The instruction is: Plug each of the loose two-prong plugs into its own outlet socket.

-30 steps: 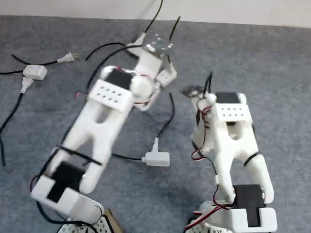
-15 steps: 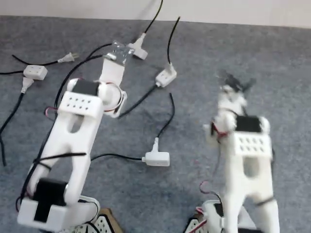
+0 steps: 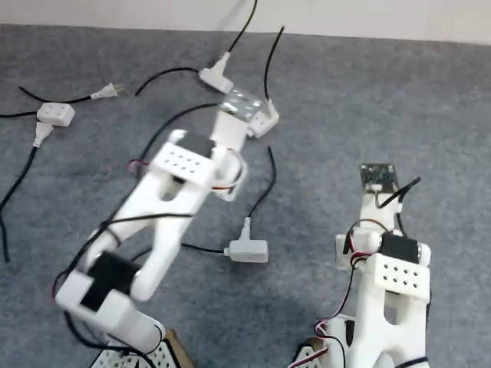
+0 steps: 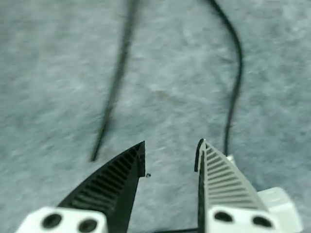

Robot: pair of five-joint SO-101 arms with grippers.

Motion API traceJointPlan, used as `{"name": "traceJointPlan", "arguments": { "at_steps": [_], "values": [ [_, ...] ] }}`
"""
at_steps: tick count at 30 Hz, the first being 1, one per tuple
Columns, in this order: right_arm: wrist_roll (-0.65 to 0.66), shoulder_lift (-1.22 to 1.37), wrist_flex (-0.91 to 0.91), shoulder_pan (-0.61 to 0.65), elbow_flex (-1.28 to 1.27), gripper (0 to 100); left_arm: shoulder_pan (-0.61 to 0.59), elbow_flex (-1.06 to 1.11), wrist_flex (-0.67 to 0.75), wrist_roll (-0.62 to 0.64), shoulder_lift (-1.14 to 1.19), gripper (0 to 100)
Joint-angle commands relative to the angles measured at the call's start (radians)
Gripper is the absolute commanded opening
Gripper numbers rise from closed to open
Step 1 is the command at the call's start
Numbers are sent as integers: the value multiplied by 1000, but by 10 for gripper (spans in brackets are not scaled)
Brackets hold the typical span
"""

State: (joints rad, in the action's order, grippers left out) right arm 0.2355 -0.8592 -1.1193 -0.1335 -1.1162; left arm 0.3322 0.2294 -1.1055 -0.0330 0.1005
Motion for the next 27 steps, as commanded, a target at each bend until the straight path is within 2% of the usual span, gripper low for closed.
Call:
{"name": "traceJointPlan", "arguments": {
  "at_steps": [1, 5, 12, 25, 27],
  "values": [
    [25, -27, 45, 13, -22, 252, 82, -90, -9, 37, 73, 189],
    [25, -27, 67, 44, -39, 252, 145, -117, -6, 48, 171, 189],
    [28, -27, 67, 45, -44, 252, 150, -124, -12, 58, 200, 189],
    [55, -25, 61, 45, -45, 252, 128, 4, 29, 61, 188, 188],
    [55, -22, 61, 45, -45, 252, 128, 4, 28, 61, 188, 164]
  ]
}}
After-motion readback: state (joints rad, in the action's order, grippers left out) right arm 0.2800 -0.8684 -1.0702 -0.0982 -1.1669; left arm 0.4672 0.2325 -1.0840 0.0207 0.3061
